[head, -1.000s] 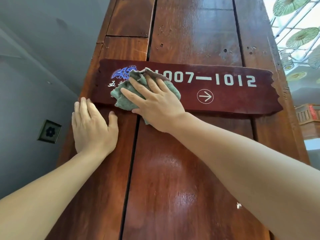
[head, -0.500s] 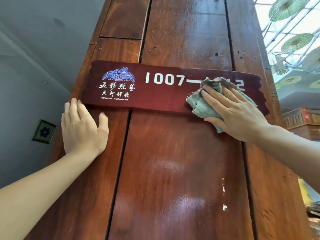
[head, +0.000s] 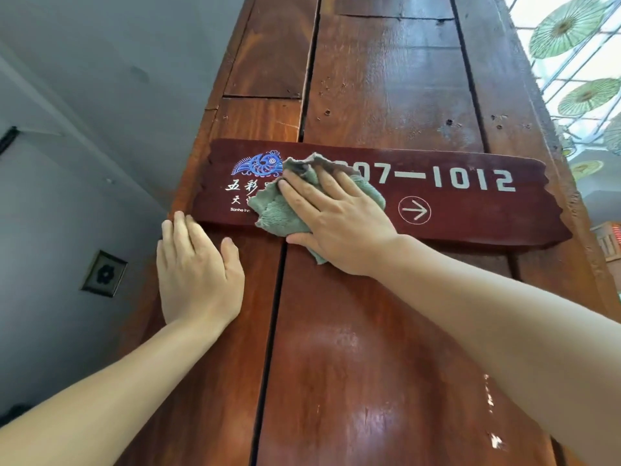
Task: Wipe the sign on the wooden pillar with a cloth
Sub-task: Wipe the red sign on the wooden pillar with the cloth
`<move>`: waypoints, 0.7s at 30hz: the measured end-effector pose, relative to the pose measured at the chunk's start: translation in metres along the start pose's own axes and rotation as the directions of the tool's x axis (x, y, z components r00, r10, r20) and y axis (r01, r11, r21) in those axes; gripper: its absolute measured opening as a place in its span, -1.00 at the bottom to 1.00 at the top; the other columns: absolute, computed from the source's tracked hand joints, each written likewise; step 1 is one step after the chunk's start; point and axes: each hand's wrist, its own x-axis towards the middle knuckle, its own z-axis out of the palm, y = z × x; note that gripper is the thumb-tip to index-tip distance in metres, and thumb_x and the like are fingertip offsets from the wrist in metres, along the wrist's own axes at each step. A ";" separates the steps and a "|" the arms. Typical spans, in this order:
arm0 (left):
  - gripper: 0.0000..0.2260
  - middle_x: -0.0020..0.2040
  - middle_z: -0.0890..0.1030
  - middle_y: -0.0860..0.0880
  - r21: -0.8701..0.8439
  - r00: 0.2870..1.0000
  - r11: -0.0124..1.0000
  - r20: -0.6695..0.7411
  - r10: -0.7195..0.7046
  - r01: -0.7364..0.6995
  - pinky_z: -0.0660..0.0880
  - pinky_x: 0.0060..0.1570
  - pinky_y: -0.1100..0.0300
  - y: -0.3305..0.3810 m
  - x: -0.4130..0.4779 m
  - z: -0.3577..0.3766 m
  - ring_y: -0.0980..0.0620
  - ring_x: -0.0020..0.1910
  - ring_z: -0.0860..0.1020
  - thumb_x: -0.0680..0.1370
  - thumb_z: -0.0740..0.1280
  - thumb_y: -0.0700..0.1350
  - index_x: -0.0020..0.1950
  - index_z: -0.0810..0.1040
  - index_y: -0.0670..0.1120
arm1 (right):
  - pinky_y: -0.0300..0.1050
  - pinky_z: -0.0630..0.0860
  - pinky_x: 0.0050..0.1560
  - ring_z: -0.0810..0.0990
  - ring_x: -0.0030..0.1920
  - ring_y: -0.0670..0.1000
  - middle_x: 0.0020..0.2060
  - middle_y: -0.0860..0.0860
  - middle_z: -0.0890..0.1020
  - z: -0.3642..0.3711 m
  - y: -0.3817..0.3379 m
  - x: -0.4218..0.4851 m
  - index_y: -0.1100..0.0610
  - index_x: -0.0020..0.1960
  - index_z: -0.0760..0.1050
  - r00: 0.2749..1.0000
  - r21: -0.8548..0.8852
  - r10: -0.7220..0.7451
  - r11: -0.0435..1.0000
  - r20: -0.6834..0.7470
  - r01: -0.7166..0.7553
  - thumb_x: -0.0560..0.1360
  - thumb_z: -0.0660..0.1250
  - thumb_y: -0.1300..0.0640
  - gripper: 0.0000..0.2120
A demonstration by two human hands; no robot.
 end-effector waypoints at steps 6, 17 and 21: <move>-0.43 0.64 0.14 -0.23 -0.018 1.000 1.000 0.010 0.014 -0.014 0.03 0.61 -0.06 -0.002 0.000 -0.003 -0.18 0.64 0.05 0.65 0.06 -0.02 0.61 0.12 -0.28 | 0.18 -0.04 0.60 -0.03 0.62 0.21 0.65 0.04 0.04 -0.004 -0.030 0.035 0.09 0.65 -0.05 0.999 0.013 -0.034 0.999 0.006 0.034 0.63 0.00 -0.29 -0.27; -0.39 0.64 0.15 -0.23 -0.061 0.998 0.998 0.051 0.025 -0.022 -0.01 0.57 -0.06 -0.003 0.001 -0.008 -0.20 0.65 0.05 0.63 0.07 0.04 0.61 0.14 -0.26 | -0.14 0.39 0.25 0.42 0.14 0.15 0.17 0.15 0.40 0.016 -0.088 -0.044 0.01 0.32 0.61 0.658 0.594 0.659 0.709 -0.365 -0.380 0.51 0.41 0.19 -0.62; -0.43 0.63 0.17 -0.26 -0.099 0.997 0.994 0.057 0.058 -0.052 0.04 0.59 -0.11 -0.007 0.001 -0.009 -0.23 0.64 0.06 0.64 0.05 -0.01 0.59 0.17 -0.29 | -0.01 0.54 0.09 0.55 0.04 0.18 0.04 0.18 0.54 0.015 -0.116 -0.021 0.17 0.22 0.65 0.766 0.557 0.541 0.776 -0.346 -0.296 0.46 0.43 0.27 -0.67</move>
